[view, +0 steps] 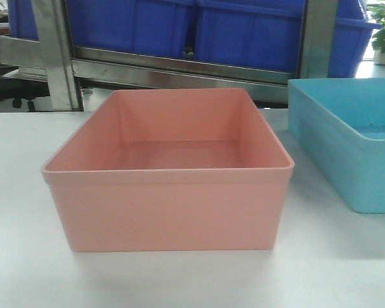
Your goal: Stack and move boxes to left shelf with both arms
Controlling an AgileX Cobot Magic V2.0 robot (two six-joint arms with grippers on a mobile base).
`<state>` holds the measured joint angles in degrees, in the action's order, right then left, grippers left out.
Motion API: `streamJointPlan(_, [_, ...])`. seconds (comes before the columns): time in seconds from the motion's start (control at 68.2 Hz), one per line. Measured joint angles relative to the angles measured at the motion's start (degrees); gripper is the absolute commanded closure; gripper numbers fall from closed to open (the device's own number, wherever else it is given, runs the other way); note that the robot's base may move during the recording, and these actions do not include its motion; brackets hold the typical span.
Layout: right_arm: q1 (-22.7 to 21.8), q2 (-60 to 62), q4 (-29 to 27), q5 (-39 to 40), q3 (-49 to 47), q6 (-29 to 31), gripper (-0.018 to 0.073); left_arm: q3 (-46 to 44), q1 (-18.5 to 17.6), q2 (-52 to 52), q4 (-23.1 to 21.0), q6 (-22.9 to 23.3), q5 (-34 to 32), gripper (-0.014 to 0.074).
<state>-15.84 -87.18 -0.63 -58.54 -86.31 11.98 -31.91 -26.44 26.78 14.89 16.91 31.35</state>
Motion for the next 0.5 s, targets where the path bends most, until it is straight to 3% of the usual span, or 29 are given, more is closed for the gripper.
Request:
streamJointPlan(0.117, [-2.8,-4.4,-2.2,3.2,-0.3,6.2,0.003,0.0,0.0,0.0,0.0,0.0,0.0,0.0605])
streamJointPlan(0.279, [-3.3,-12.2,-5.9,8.8,-0.3,14.0,0.003,0.0,0.0,0.0,0.0,0.0,0.0,0.0605])
streamJointPlan(0.499, [-3.5,-22.5,-7.4,14.7,-0.3,16.8,0.003,0.0,0.0,0.0,0.0,0.0,0.0,0.0605])
